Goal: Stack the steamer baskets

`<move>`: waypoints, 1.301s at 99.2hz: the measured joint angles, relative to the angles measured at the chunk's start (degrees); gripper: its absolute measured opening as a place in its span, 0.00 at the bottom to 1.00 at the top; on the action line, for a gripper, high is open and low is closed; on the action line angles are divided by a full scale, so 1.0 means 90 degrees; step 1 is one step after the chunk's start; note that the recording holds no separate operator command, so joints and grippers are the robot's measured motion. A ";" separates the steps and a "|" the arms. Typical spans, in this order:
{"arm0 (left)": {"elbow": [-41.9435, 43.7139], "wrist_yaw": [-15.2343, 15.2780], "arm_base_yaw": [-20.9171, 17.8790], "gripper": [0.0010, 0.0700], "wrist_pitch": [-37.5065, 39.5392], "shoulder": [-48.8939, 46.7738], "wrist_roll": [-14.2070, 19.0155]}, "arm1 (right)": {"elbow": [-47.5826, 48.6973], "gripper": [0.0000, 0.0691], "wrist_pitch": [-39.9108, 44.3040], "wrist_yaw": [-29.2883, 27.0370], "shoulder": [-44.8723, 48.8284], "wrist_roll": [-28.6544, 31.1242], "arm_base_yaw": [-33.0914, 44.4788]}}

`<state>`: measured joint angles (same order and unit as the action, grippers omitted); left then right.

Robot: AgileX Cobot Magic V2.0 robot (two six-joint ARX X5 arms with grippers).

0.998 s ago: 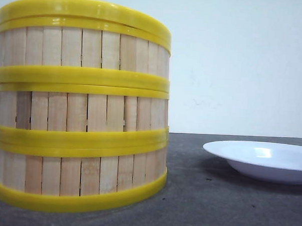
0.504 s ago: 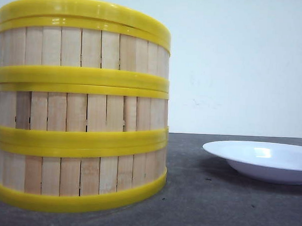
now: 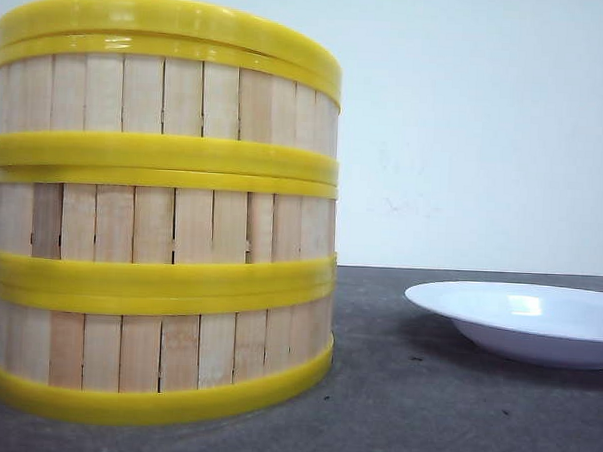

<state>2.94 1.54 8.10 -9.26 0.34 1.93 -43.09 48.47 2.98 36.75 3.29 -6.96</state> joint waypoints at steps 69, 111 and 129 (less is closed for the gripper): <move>-0.0119 -0.0061 -0.0012 0.02 -0.0146 -0.0012 0.0211 | 0.0000 0.01 -0.0325 0.0000 0.0002 0.0002 0.0000; -0.0119 -0.0063 -0.0012 0.02 -0.0146 -0.0012 0.0216 | 0.0075 0.01 -0.0393 -0.0022 -0.0221 0.0002 -0.0007; -0.0119 -0.0063 -0.0012 0.02 -0.0146 -0.0012 0.0216 | 0.0641 0.01 -0.1168 -0.0032 -0.0996 0.0000 -0.0005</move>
<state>1.87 0.97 7.99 -10.57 0.23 3.88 -37.32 37.95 2.70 27.79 3.29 -7.01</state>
